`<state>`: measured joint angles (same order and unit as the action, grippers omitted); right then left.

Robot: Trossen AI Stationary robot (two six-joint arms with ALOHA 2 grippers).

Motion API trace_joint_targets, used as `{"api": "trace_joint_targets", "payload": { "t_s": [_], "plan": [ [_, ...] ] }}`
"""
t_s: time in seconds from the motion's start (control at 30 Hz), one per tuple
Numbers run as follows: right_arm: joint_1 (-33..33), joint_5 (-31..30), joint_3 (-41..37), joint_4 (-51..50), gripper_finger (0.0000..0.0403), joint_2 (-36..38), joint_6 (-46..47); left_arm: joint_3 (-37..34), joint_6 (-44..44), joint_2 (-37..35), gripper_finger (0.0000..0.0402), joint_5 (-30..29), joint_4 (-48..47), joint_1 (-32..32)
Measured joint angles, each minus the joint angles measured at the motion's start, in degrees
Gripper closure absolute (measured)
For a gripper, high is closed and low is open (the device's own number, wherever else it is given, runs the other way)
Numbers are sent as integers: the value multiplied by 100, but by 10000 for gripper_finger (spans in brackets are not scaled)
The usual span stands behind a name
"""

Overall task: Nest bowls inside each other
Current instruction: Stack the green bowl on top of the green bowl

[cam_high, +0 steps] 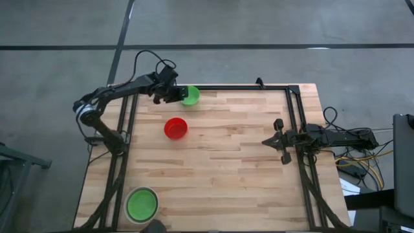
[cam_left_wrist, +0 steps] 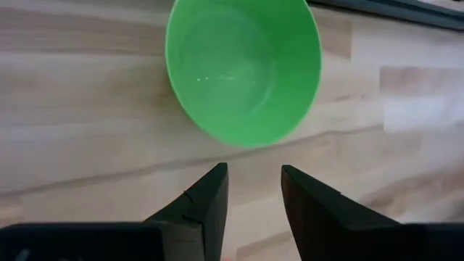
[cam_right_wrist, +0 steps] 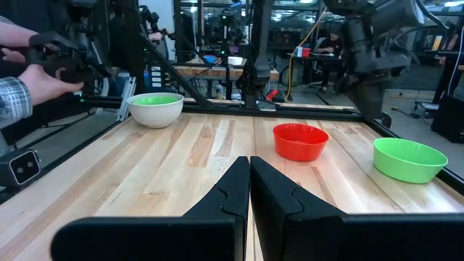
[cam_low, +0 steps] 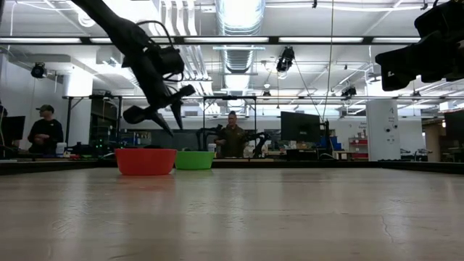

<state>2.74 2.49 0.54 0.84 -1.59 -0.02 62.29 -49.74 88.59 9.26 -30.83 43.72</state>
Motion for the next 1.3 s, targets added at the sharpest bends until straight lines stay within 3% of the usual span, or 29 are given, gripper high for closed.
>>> {"api": "trace_joint_targets", "payload": {
  "t_s": [0.37, 0.77, 1.3],
  "plan": [
    [-2, -1, 0, 0, 394, -1, 1, 735, -518, 538, 268, -404, -1279, 7],
    [0, -1, 2, 0, 394, 0, 1, 789, -994, 731, 268, -671, -1039, 107],
    [-1, -1, 1, 0, 394, 0, 1, 786, -1259, 1375, 268, -275, -750, 144]
  ]
}}
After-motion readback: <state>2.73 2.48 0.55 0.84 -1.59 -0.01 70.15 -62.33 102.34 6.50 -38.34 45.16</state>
